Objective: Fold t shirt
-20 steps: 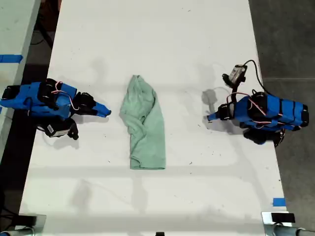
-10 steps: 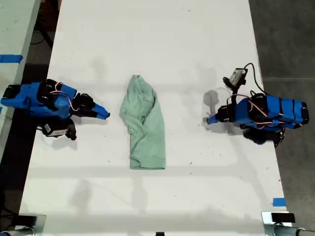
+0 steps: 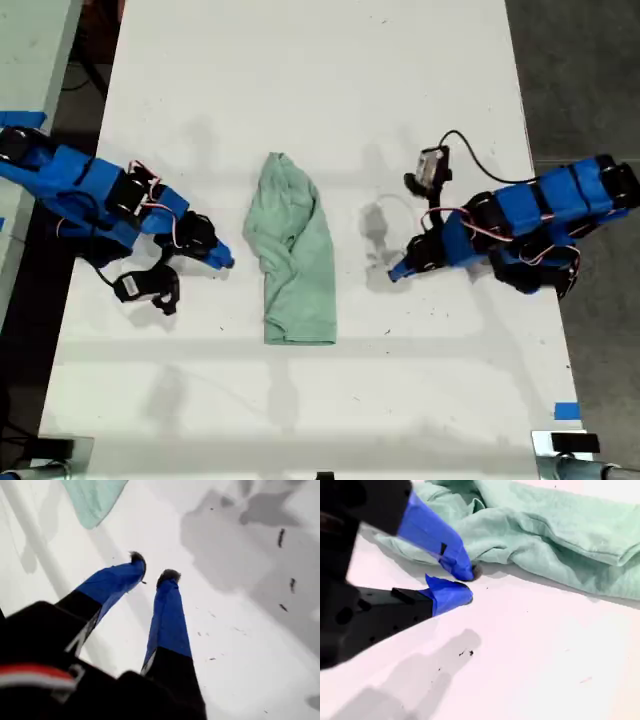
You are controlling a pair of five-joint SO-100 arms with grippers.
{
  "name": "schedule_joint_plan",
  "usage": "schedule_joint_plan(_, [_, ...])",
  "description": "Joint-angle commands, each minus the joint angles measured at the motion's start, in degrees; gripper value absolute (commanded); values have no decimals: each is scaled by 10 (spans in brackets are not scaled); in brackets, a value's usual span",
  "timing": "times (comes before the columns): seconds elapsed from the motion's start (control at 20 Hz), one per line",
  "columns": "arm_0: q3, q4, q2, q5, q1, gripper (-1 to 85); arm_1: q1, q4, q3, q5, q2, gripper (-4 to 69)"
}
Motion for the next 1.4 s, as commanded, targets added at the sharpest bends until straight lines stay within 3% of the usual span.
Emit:
schedule_joint_plan(0.0, [-478, 184, -408, 10, 41, 268, -35, 47, -338, -6, -280, 156])
schedule_joint_plan(0.1, [-659, 290, -542, -5, 68, 285, -43, 47, -417, 4, -359, 208])
schedule_joint_plan(0.2, [-736, 296, -603, -15, 91, 280, -47, 47, -466, 6, -417, 289])
schedule_joint_plan(0.3, [-789, 296, -640, -25, 109, 278, -47, 47, -497, 6, -460, 303])
schedule_joint_plan(0.7, [-819, 235, -690, -11, 125, 269, -45, 49, -556, -1, -532, 289])
schedule_joint_plan(0.9, [-810, 250, -675, -40, 123, 228, -47, 49, -553, -1, -536, 284])
schedule_joint_plan(1.15, [-791, 294, -650, -89, 121, 249, -47, 49, -548, 4, -541, 277])
schedule_joint_plan(1.35, [-803, 284, -727, -84, 87, 268, -49, 49, -550, 4, -541, 275])
